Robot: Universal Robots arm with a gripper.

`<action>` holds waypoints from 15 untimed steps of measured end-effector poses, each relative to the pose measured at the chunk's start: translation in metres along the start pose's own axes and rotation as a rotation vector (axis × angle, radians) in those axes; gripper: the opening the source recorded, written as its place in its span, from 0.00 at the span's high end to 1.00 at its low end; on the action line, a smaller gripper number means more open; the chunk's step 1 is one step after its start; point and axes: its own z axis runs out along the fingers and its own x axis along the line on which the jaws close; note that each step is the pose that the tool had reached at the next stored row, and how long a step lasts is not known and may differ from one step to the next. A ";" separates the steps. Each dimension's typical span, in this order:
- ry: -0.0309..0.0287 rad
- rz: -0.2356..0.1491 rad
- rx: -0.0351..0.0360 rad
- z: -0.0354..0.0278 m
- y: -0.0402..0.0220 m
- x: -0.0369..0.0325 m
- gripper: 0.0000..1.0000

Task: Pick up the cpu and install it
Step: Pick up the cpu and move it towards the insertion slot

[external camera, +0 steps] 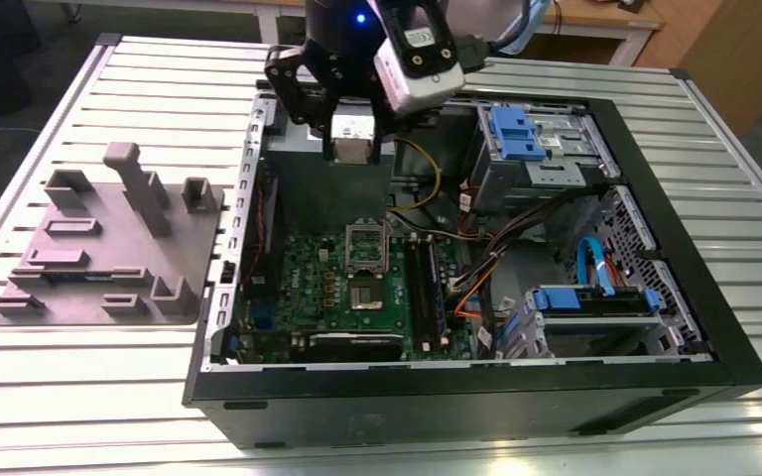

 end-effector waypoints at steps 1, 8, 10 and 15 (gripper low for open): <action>0.0001 0.000 0.0002 0.0005 -0.0023 -0.0007 0.53; 0.0001 0.000 0.0001 0.0029 -0.0030 -0.0217 0.53; 0.0000 0.000 0.0001 0.0029 -0.0031 -0.0218 0.53; 0.0001 0.000 0.0002 0.0029 -0.0030 -0.0221 0.53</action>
